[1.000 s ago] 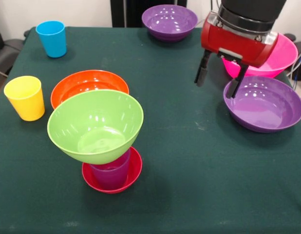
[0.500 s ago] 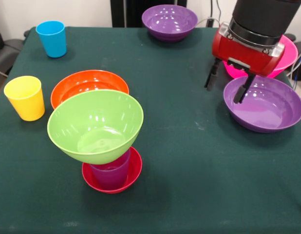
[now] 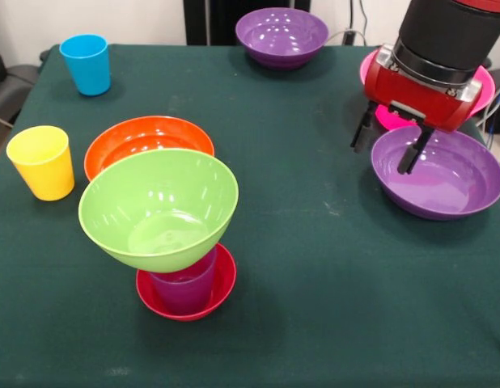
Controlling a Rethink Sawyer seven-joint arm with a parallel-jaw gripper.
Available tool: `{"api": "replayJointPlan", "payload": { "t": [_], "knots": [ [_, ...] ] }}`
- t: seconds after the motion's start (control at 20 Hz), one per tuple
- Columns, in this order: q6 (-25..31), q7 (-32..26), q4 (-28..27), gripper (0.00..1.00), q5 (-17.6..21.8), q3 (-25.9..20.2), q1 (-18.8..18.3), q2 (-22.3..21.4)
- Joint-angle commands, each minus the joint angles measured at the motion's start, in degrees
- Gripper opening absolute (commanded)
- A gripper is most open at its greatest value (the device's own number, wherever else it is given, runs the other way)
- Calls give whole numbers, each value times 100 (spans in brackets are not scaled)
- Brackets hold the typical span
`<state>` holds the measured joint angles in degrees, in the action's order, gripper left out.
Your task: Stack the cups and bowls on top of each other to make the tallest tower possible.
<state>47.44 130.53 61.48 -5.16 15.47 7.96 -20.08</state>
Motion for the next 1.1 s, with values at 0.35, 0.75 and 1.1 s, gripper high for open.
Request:
{"api": "replayJointPlan", "payload": {
  "t": [0.35,0.75,1.1],
  "knots": [
    [-600,1178,921,100,-180,-185,158,66],
    [-938,1081,1460,100,-274,-183,222,-94],
    [-931,1053,1791,100,-341,-111,395,-248]
  ]
}}
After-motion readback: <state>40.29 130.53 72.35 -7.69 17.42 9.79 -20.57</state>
